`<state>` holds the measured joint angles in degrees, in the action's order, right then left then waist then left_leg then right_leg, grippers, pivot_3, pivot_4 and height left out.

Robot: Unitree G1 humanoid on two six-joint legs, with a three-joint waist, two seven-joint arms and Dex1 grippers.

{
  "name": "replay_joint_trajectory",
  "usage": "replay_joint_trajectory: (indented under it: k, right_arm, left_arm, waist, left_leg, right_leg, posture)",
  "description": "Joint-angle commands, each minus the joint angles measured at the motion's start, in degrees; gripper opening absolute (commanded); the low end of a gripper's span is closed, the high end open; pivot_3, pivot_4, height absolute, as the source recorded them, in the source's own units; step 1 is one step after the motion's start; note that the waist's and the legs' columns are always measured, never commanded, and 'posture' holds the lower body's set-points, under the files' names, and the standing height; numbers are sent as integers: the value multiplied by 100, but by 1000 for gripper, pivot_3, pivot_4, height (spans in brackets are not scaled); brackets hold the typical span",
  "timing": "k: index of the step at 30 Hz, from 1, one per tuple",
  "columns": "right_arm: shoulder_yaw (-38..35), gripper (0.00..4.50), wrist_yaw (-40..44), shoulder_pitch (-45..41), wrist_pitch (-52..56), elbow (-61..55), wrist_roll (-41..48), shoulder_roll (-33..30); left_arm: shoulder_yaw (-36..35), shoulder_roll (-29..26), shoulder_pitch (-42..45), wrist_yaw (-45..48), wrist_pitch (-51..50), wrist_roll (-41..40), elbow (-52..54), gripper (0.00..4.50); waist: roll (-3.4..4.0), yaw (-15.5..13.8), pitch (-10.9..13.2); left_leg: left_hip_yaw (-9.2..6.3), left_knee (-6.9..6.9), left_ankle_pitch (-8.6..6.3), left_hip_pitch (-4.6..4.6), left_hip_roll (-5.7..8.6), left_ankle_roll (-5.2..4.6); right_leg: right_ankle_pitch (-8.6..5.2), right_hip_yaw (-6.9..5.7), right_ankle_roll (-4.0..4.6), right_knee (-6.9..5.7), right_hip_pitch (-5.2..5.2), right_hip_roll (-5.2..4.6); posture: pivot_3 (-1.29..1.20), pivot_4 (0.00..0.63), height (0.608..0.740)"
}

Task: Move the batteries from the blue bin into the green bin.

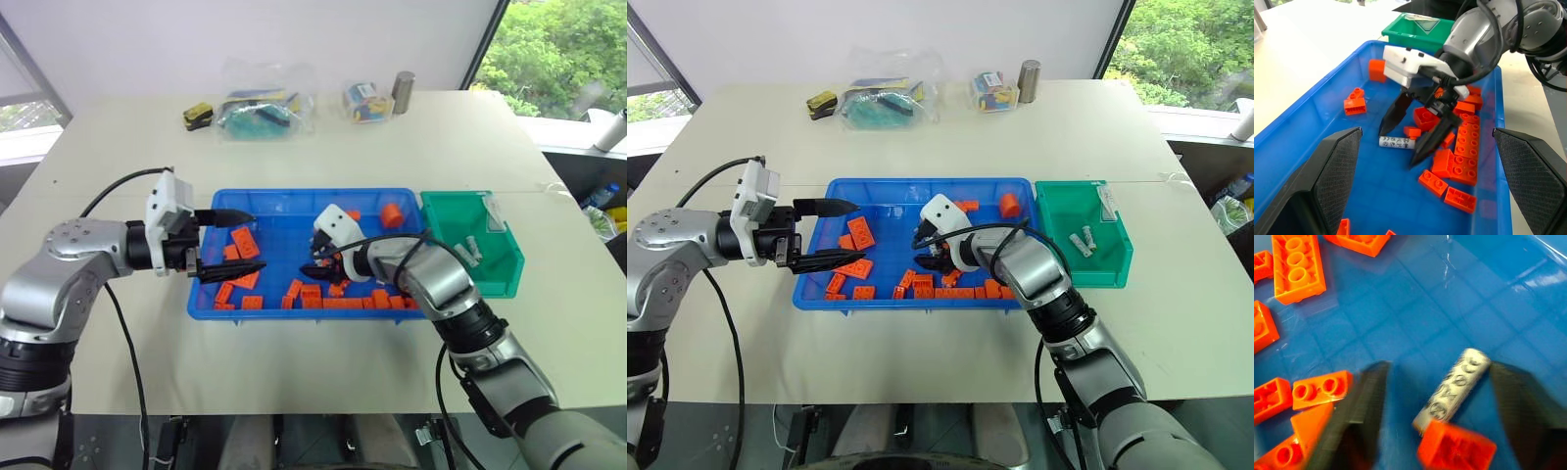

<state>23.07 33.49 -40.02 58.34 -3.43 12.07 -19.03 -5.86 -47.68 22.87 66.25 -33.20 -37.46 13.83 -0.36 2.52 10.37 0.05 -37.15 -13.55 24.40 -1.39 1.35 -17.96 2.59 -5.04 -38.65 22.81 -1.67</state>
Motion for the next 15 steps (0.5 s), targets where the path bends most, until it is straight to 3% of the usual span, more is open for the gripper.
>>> replay_joint_trajectory:
  k: [1,3,7,15]
  right_arm:
    - [95,2801,113,-50,-53,73,-43,22]
    - [84,2370,144,-50,-73,84,-49,35]
    - [128,715,175,-56,-62,37,-100,38]
    - [-330,715,153,-260,189,-54,128,212]
  left_arm:
    - [-154,-46,43,-2,106,-11,62,4500]
    - [-175,-43,13,-23,108,-16,80,4500]
    - [-188,-31,7,-59,106,-26,89,4500]
    - [-164,-2,58,-52,78,-71,48,4500]
  waist:
    - [0,-1,0]
    - [0,-1,0]
    - [0,-1,0]
    - [0,-1,0]
  left_leg:
    - [0,0,0,0,0,0]
    - [0,-1,0,0,0,0]
    - [0,-1,0,0,0,0]
    - [0,0,0,0,-1,0]
  right_leg:
    - [0,0,0,0,-1,0]
    - [0,0,0,0,-1,0]
    - [0,0,0,-1,0,0]
    - [0,0,0,-1,1,0]
  posture:
    - [0,150,740]
    - [0,150,740]
    - [0,150,740]
    - [0,150,740]
